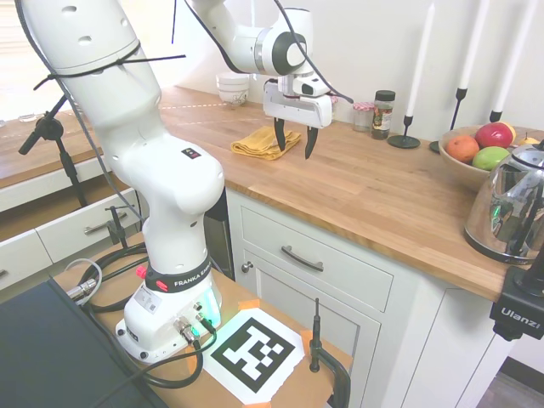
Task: Wipe the counter
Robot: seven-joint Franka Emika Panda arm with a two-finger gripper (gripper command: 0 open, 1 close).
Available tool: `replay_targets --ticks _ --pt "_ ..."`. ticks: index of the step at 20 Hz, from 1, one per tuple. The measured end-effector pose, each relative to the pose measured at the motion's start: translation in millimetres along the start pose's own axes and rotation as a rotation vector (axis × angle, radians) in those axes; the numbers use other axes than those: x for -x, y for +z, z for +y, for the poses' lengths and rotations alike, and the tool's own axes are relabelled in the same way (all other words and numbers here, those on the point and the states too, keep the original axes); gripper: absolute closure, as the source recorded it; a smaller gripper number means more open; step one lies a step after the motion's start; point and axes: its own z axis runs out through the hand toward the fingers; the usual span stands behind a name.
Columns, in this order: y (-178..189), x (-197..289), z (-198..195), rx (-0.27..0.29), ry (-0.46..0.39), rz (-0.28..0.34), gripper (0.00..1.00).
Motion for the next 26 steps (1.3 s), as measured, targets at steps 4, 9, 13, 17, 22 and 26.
replay_targets --ticks 4,9,13,17,22,26 --pt "3 0 0 0.002 -0.002 -0.007 0.0" --pt "11 2 -6 0.003 -0.015 -0.012 0.0" --pt "12 12 -18 -0.026 -0.051 -0.017 0.0" --pt "9 21 -34 -0.058 -0.089 -0.017 0.0" --pt "13 30 -66 -0.094 -0.144 0.0 0.0" --pt "16 35 -97 -0.109 -0.185 0.001 0.0"
